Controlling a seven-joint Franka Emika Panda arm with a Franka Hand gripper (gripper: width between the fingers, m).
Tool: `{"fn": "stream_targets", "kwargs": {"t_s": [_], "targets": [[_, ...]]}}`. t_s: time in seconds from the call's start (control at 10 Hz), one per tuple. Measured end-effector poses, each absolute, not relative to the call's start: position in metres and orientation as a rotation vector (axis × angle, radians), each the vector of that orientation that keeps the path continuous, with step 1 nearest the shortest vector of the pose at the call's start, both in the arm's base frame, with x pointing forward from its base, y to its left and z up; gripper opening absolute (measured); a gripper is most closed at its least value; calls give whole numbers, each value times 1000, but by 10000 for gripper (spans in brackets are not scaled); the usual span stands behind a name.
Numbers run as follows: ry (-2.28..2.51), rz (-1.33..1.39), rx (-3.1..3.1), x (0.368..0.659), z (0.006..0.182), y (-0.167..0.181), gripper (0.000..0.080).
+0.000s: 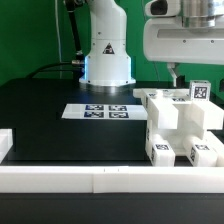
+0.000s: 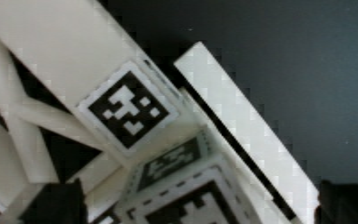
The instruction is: Assemble chair
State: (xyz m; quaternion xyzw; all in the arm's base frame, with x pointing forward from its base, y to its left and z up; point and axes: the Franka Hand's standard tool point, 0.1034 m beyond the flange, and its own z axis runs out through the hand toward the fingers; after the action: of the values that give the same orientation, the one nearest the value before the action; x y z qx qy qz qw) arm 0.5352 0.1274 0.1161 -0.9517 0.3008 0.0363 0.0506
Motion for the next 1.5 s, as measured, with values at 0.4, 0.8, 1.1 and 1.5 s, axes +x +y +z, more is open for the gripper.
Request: {"fn": "stream_targets", "kwargs": {"t_s": [0.4, 0.8, 1.1, 1.5], "targets": [[703, 97, -2952, 536, 116, 127, 426], [736, 98, -2944, 536, 116, 127, 285], [976, 111, -2878, 536, 116, 127, 285], [1349, 130, -2729, 536, 116, 128, 287]]}}
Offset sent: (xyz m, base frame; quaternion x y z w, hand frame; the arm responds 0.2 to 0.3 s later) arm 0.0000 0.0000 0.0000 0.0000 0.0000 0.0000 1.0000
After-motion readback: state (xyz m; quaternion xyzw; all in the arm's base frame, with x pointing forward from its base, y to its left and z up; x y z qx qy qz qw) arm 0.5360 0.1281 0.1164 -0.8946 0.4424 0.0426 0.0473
